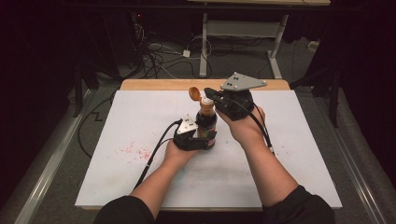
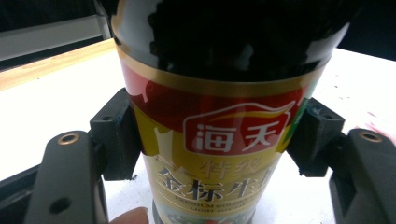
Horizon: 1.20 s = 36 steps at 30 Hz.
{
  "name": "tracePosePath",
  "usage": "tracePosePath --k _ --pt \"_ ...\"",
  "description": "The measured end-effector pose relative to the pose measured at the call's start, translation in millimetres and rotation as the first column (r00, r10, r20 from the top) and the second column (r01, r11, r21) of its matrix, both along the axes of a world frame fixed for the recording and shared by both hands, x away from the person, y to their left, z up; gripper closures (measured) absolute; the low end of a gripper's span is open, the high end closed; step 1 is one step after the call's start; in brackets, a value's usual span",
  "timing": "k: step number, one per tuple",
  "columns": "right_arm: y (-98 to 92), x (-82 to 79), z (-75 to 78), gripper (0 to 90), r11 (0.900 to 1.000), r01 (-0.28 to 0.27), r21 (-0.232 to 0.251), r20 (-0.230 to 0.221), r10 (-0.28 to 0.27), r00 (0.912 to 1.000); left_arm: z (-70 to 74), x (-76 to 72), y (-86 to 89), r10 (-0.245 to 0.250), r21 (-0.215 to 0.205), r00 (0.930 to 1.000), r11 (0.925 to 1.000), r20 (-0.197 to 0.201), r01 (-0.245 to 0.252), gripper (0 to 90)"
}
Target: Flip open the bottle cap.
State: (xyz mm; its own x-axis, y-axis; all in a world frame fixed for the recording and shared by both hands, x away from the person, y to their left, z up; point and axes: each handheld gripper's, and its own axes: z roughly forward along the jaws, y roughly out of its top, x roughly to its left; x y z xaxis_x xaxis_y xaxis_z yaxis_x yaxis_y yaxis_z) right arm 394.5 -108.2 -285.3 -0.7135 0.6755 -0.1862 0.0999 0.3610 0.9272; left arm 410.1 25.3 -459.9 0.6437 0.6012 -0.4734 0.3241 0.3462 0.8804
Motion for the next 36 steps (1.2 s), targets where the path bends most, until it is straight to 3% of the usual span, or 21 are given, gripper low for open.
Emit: tracePosePath --k 11,21,22,23,27,36 --pt "-23.4 -1.7 -5.2 90.0 0.999 0.034 0.022 -0.007 -0.034 0.9994 0.1 0.2 0.3 -0.002 0.002 1.0 1.0 -0.001 0.002 28.5" --pt "-48.0 -2.8 -22.2 90.0 0.996 0.07 0.046 -0.032 -0.069 0.9971 0.3 0.2 0.6 -0.005 0.002 1.0 1.0 -0.005 0.005 28.5" --pt "-50.5 -2.7 -24.9 87.2 0.996 0.073 0.052 -0.036 -0.071 0.9968 0.3 0.2 0.7 -0.005 0.002 1.0 1.0 -0.005 0.005 28.5" --pt "-52.8 -2.1 -27.7 78.5 0.995 0.076 0.063 -0.043 -0.073 0.9964 0.3 0.2 0.7 -0.005 0.002 1.0 1.0 -0.005 0.005 28.4" --pt "-60.7 -1.3 -38.6 68.4 0.995 0.077 0.07 -0.065 -0.073 0.9953 0.4 0.1 0.8 -0.005 0.002 1.0 1.0 -0.006 0.005 28.3" --pt "-73.7 3.0 -64.3 29.6 0.993 0.085 0.083 -0.088 -0.078 0.9931 0.9 0.8 1.0 -0.006 0.001 0.9999 1.0 -0.009 0.006 27.9"
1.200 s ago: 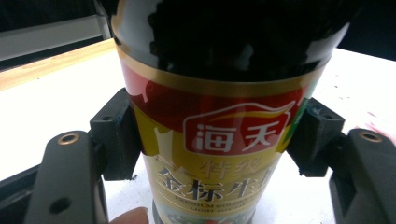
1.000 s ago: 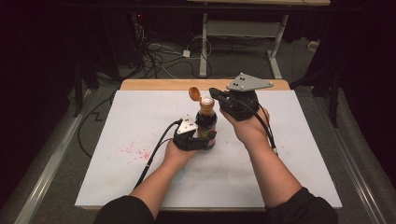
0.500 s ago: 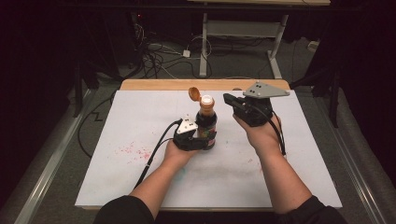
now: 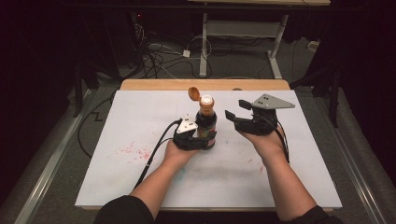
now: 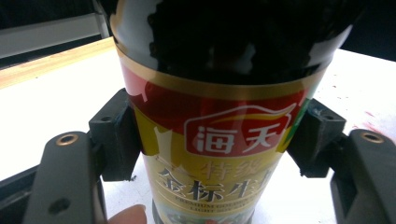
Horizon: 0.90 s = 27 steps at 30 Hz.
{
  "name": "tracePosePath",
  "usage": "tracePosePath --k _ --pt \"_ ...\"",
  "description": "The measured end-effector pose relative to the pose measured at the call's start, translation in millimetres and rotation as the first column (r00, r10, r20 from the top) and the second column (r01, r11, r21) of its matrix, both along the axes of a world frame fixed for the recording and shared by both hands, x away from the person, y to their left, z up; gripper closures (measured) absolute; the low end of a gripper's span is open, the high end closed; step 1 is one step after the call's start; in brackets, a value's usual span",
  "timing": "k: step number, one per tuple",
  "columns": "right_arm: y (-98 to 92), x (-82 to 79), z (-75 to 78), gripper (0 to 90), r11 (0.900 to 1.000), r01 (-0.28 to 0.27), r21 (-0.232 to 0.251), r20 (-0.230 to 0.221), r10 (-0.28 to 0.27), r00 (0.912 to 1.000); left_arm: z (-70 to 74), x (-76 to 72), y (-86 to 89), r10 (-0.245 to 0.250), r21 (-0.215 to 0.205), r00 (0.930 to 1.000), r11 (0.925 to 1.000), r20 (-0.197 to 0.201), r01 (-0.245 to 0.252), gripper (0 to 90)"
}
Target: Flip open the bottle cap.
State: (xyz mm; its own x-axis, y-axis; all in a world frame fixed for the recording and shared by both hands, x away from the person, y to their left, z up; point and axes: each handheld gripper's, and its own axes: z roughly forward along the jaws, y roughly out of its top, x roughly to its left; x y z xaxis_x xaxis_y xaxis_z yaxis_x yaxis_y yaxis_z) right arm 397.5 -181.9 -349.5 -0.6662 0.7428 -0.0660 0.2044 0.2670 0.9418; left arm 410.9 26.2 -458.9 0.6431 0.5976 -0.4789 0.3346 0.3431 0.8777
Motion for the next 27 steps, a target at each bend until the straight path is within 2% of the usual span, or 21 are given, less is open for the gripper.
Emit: tracePosePath --k 3,5,6,7,9,12,15,17,20,27 --pt "-2.8 0.4 -7.4 14.6 1.0 0.011 0.001 -0.01 -0.011 0.9999 0.2 0.2 -0.3 0.0 -0.001 1.0 1.0 -0.001 0.0 27.8" --pt "-4.5 1.4 -12.6 1.2 1.0 0.029 0.006 -0.002 -0.029 0.9996 0.7 0.2 -0.3 -0.001 0.004 1.0 1.0 -0.003 0.001 27.6" --pt "-5.4 1.9 -15.1 0.1 0.999 0.037 0.008 -0.01 -0.037 0.9993 1.0 0.3 -0.1 -0.002 0.003 1.0 1.0 -0.006 0.002 27.5" --pt "-6.5 2.2 -17.3 0.1 0.999 0.038 0.01 -0.014 -0.038 0.9992 0.4 0.8 2.7 -0.006 0.039 0.9999 0.9992 -0.008 0.007 27.2" --pt "-8.7 1.7 -21.2 0.0 0.999 0.049 0.014 -0.009 -0.049 0.9988 0.1 1.7 6.2 -0.025 0.066 0.9994 0.9975 -0.024 0.027 25.2" --pt "-11.5 1.6 -26.6 0.1 0.998 0.055 0.016 -0.021 -0.054 0.9983 -1.0 3.0 7.7 -0.036 0.043 0.9972 0.9983 -0.065 0.039 13.9" --pt "-13.7 1.7 -32.3 0.0 0.998 0.057 0.016 -0.026 -0.057 0.9981 -2.0 2.4 12.1 -0.039 0.056 0.9963 0.9975 -0.076 0.043 5.2" --pt "-14.8 1.5 -36.7 0.0 0.998 0.059 0.016 -0.032 -0.058 0.9978 -2.3 1.7 16.9 -0.053 0.078 0.9953 0.9952 -0.081 0.059 0.0" --pt "-16.0 1.4 -44.2 0.1 0.998 0.062 0.01 -0.046 -0.061 0.9971 -3.4 -1.0 22.5 -0.063 0.092 0.9947 0.9933 -0.081 0.07 0.0" --pt "-19.5 0.5 -62.7 0.1 0.998 0.068 0.002 -0.079 -0.068 0.9946 -9.9 -7.7 35.9 -0.044 0.08 0.9942 0.9955 -0.098 0.052 0.0"
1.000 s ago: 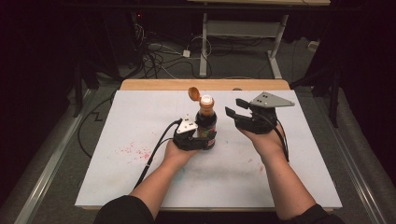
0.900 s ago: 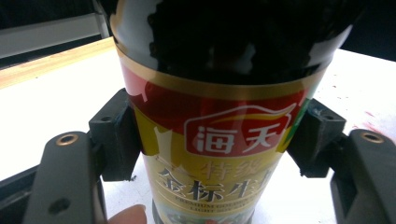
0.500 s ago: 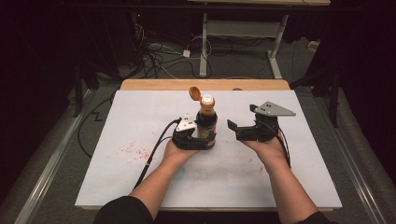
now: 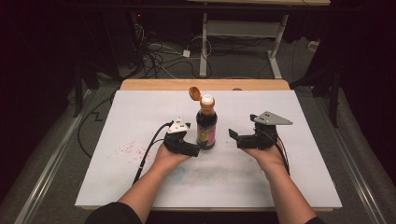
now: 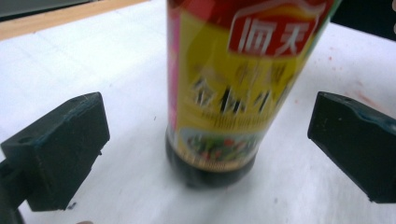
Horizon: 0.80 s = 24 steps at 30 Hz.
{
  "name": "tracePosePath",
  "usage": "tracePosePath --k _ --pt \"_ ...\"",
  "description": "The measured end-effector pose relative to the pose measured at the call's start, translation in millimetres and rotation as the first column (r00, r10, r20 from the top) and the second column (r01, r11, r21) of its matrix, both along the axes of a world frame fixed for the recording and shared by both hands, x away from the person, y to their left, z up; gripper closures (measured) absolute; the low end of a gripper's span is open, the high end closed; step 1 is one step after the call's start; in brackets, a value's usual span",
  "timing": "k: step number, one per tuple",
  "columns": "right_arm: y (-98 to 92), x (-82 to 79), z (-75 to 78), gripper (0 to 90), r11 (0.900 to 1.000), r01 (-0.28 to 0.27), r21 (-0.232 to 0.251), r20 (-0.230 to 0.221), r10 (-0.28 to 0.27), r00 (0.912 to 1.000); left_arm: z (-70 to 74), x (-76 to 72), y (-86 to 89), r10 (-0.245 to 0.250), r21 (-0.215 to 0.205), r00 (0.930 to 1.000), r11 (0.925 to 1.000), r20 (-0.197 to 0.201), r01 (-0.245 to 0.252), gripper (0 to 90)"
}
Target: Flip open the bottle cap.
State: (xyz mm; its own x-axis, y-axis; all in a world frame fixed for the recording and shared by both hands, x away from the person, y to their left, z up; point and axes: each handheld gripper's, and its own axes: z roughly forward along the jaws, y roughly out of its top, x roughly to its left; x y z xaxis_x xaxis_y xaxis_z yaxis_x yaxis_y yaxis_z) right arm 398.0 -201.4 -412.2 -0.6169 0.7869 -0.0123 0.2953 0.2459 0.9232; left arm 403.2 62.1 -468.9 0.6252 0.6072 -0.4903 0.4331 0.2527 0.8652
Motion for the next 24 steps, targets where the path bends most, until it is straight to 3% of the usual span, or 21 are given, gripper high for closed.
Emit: tracePosePath --k 8,18,24 --pt "-4.9 -2.8 -20.3 0.1 1.0 0.015 -0.017 -0.038 -0.015 0.9992 -8.2 -8.7 24.5 0.015 0.034 0.9995 0.9993 -0.029 -0.014 0.0" --pt "-16.5 -14.5 -45.5 0.1 0.999 0.031 -0.011 -0.067 -0.032 0.9973 -15.0 -26.5 61.4 0.037 0.101 0.9992 0.9942 -0.014 -0.035 0.0" --pt "-27.1 -26.0 -55.8 0.1 0.999 0.047 -0.003 -0.062 -0.047 0.997 -17.3 -37.1 88.6 0.039 0.17 0.9992 0.9847 0.009 -0.04 0.0"
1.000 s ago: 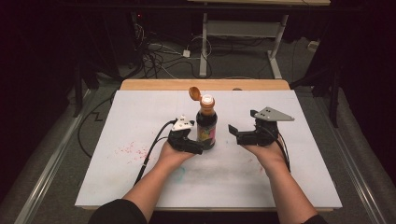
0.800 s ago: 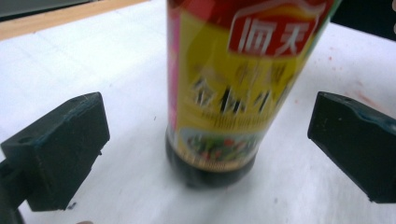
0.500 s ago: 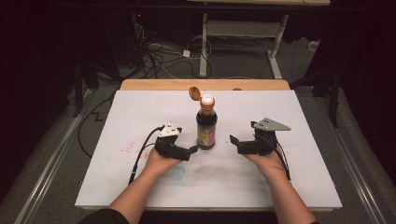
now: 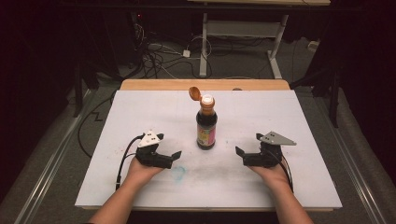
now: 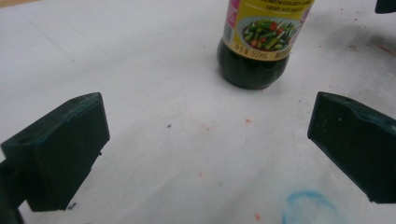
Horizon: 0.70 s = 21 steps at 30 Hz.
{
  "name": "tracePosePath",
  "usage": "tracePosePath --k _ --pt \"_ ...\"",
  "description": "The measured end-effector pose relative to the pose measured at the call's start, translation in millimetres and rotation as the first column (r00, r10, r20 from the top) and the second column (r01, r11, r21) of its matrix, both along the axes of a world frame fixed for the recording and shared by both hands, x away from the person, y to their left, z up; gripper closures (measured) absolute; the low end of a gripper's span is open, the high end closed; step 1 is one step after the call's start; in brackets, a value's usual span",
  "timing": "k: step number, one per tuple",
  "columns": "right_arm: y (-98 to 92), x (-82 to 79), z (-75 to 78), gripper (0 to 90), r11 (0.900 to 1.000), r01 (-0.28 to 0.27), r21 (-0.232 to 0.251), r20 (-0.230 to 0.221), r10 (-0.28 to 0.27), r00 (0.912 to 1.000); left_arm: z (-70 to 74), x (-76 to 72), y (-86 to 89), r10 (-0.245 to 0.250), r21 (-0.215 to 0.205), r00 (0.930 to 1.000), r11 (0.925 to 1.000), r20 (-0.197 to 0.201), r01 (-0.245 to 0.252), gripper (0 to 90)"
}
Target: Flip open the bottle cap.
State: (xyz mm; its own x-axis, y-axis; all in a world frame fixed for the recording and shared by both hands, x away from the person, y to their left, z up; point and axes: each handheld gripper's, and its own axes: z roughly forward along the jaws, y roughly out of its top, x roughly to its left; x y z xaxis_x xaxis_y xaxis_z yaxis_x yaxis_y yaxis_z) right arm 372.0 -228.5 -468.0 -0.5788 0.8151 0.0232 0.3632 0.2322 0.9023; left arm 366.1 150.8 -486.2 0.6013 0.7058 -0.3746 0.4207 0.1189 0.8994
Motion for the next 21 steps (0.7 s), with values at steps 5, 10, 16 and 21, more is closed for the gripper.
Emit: tracePosePath --k 5,10,16,21 --pt "-9.1 -12.2 -5.4 0.1 1.0 0.01 -0.003 0.002 -0.01 0.9999 -3.1 -14.0 14.3 0.039 -0.028 0.9991 0.9989 0.018 -0.038 0.0" --pt "-18.8 -27.0 -9.4 0.1 1.0 0.022 -0.01 0.009 -0.022 0.9997 -4.6 -31.6 30.3 0.057 -0.019 0.9979 0.9982 0.03 -0.057 0.0" --pt "-23.1 -42.9 -11.4 0.1 0.999 0.036 -0.024 0.045 -0.035 0.9984 -4.5 -47.1 72.9 -0.098 0.342 0.9947 0.9362 0.032 0.081 0.0" --pt "-20.0 -42.9 -12.1 0.1 0.998 0.032 -0.046 0.049 -0.03 0.9983 -5.0 -49.7 75.2 -0.095 0.375 0.9944 0.9243 0.046 0.071 0.0"
